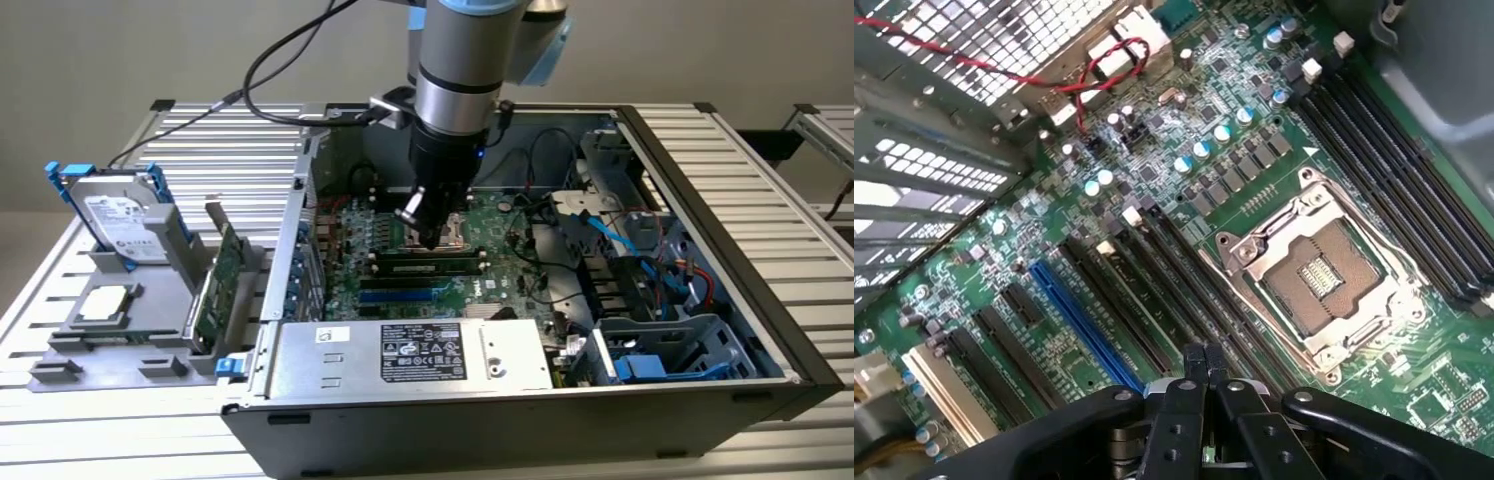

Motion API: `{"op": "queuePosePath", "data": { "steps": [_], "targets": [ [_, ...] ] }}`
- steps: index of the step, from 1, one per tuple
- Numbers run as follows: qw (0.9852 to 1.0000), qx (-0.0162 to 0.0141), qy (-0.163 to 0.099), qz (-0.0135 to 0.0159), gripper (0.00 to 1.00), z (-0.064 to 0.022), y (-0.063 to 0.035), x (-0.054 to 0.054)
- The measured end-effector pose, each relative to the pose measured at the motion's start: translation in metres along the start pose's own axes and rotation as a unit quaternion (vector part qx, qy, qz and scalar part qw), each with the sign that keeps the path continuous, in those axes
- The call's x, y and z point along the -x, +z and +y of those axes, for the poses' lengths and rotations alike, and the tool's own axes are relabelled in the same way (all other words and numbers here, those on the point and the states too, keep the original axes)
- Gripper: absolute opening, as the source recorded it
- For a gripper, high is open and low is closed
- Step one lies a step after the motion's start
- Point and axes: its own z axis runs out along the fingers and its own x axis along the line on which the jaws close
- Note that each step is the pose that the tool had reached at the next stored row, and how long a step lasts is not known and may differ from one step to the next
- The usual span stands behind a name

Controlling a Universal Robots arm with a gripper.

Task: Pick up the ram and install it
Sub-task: 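Press down the ram until it locks into place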

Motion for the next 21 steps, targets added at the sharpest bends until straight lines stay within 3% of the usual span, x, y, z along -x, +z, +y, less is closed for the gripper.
{"op": "queuePosePath", "data": {
  "steps": [5,11,16,21],
  "targets": [
    [0.9991,0.002,0.041,-0.0029,0.11,0.0,0.0,0.0],
    [0.996,0.0043,0.089,-0.0062,0.11,0.0,0.0,0.0],
    [0.9915,0.0062,0.13,-0.009,0.11,0.0,0.0,0.0],
    [0.9854,0.0081,0.17,-0.0117,0.11,0.0,0.0,0.0]
  ]
}}
